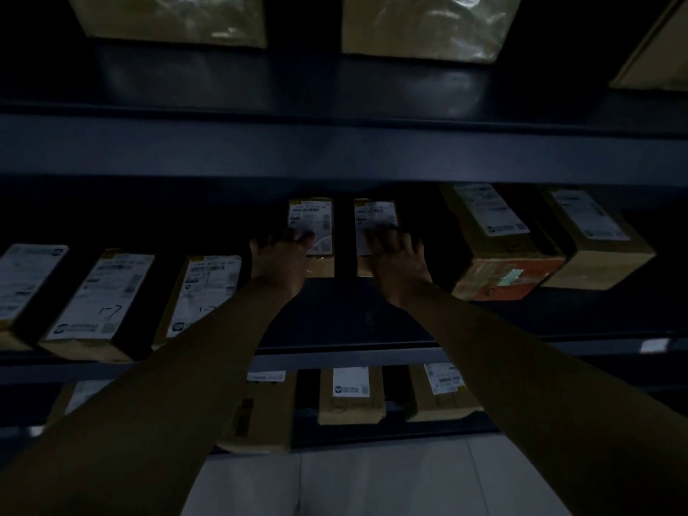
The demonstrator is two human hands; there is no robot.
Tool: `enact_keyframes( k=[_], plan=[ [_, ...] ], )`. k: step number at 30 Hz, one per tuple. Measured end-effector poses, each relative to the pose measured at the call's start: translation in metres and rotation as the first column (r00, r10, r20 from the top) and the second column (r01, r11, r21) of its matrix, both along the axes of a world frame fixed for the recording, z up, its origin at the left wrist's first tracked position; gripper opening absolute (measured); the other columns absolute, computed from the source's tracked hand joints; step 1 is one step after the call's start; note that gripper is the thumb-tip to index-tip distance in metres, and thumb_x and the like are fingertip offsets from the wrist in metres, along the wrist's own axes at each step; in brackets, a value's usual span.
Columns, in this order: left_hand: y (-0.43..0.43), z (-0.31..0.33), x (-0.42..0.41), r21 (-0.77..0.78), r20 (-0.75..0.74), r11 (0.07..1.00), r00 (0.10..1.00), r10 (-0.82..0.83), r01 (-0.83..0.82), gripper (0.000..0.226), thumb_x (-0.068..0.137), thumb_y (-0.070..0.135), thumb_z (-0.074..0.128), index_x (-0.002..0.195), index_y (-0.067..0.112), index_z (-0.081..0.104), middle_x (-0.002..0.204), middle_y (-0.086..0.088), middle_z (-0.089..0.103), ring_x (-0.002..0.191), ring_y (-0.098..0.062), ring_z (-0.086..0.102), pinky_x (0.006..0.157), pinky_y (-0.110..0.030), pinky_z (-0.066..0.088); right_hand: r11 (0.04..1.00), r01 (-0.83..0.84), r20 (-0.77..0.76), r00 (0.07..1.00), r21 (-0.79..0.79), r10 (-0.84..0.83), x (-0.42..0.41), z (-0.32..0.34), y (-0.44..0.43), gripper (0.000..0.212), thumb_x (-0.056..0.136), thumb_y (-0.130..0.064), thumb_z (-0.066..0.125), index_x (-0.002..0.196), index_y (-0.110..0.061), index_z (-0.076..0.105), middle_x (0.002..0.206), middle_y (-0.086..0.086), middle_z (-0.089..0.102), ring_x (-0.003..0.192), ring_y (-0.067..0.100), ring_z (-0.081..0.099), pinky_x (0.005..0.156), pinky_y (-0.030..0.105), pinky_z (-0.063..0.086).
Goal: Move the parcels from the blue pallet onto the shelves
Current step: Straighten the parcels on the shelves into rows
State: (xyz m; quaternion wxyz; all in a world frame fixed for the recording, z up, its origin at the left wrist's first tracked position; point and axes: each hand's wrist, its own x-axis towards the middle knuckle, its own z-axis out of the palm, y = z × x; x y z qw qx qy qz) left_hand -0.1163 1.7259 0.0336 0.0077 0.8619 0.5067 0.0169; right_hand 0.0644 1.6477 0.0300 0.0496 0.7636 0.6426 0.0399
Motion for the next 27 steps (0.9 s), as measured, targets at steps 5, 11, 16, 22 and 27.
enact_keyframes(
  k=[5,11,16,22,27],
  plan=[
    [-0.017,0.012,-0.021,0.076,0.019,0.997,1.0,-0.024,0.023,0.06,0.093,0.018,0.049,0.148,0.028,0.026,0.148,-0.009,0.033,0.13,-0.034,0.035,0.106,-0.052,0.023,0.991,-0.108,-0.062,0.992,0.082,0.113,-0.028,0.012,-0.014,0.073,0.094,-0.021,0.051,0.153,-0.013,0.011,0.159,0.013,0.013,0.143,0.036,0.012,0.116,0.051,0.011],
    [-0.028,0.035,-0.101,0.109,0.082,0.993,0.996,-0.045,0.036,0.055,0.093,0.022,0.051,0.145,0.024,0.034,0.148,-0.009,0.036,0.133,-0.032,0.032,0.111,-0.048,0.016,0.934,-0.288,-0.25,0.908,0.213,0.337,-0.113,0.032,-0.021,0.051,0.096,-0.026,0.053,0.143,-0.011,0.043,0.15,0.011,0.038,0.136,0.032,0.032,0.11,0.04,0.024],
    [-0.036,0.045,-0.199,0.091,0.057,0.996,0.998,0.004,-0.009,0.053,0.094,0.027,0.049,0.144,0.025,0.035,0.147,-0.007,0.037,0.134,-0.029,0.03,0.11,-0.048,0.019,0.911,-0.396,-0.277,0.868,0.112,0.411,-0.199,0.03,-0.024,0.056,0.095,-0.036,0.052,0.145,-0.015,0.039,0.155,0.006,0.028,0.14,0.03,0.021,0.11,0.041,0.018],
    [-0.035,0.034,-0.277,-0.064,-0.079,0.995,0.994,-0.077,0.073,0.047,0.097,0.032,0.044,0.143,0.027,0.035,0.15,-0.001,0.03,0.136,-0.025,0.03,0.114,-0.051,0.011,0.967,-0.247,-0.236,0.945,-0.055,0.228,-0.261,0.014,-0.024,0.067,0.092,-0.035,0.056,0.15,-0.022,0.024,0.158,0.003,0.015,0.143,0.033,0.007,0.112,0.048,0.015],
    [-0.021,0.017,-0.288,0.011,-0.154,0.992,0.98,-0.125,0.129,0.059,0.092,0.01,0.051,0.144,0.03,0.032,0.15,0.001,0.032,0.134,-0.024,0.036,0.114,-0.055,0.007,0.989,-0.148,-0.205,0.969,-0.028,0.14,-0.274,0.0,-0.017,0.074,0.09,-0.012,0.055,0.152,-0.024,0.016,0.159,0.0,0.012,0.144,0.03,0.009,0.114,0.048,0.014]
  ],
)
